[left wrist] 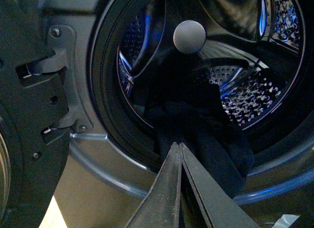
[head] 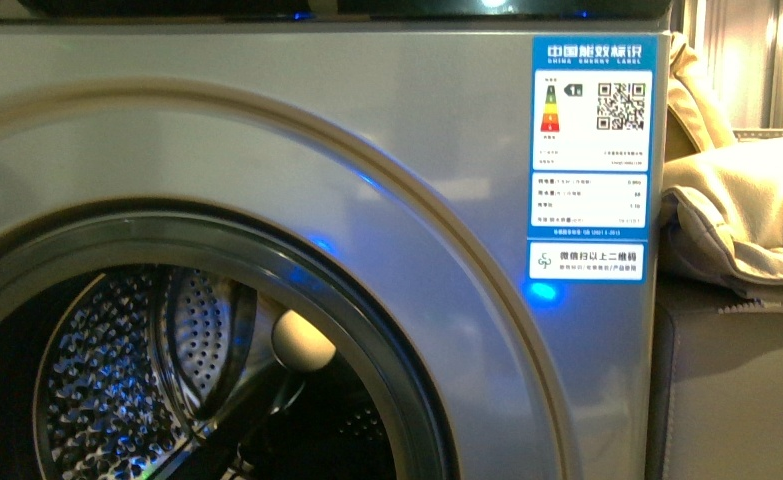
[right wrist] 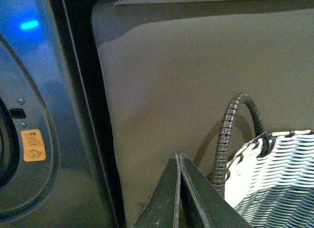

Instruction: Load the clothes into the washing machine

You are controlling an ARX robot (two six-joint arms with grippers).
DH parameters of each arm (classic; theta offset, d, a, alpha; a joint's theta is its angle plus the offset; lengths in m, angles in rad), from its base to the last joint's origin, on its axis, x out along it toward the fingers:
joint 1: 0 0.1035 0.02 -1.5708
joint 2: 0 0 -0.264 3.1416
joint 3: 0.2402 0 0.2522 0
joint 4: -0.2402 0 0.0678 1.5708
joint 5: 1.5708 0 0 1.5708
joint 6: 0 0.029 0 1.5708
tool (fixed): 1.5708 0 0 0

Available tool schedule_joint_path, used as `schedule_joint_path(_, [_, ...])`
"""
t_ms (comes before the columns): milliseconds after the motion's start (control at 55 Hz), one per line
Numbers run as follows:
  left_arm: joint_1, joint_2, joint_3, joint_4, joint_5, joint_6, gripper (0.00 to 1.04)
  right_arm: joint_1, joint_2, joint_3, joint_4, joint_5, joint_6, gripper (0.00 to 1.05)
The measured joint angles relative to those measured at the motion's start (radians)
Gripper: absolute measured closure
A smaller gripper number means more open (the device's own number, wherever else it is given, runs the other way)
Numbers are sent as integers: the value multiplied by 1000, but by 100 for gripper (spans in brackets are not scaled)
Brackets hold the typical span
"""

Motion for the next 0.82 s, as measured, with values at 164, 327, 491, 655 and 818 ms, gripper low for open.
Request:
schedule_joint_path(164, [0, 0, 0, -4, 0, 0, 101, 0, 0, 0, 0, 0, 0, 102])
schedule_joint_path(327, [0, 0, 0, -4, 0, 0, 101, 0, 0, 0, 0, 0, 0, 102])
schedule_joint_path(491, [0, 0, 0, -4, 0, 0, 101, 0, 0, 0, 0, 0, 0, 102])
schedule_joint_path(655, [0, 0, 0, -4, 0, 0, 77, 0, 0, 0, 0, 0, -1, 79])
schedule_joint_path(818, [0, 0, 0, -4, 0, -1, 48, 0, 0, 0, 0, 0, -1, 51])
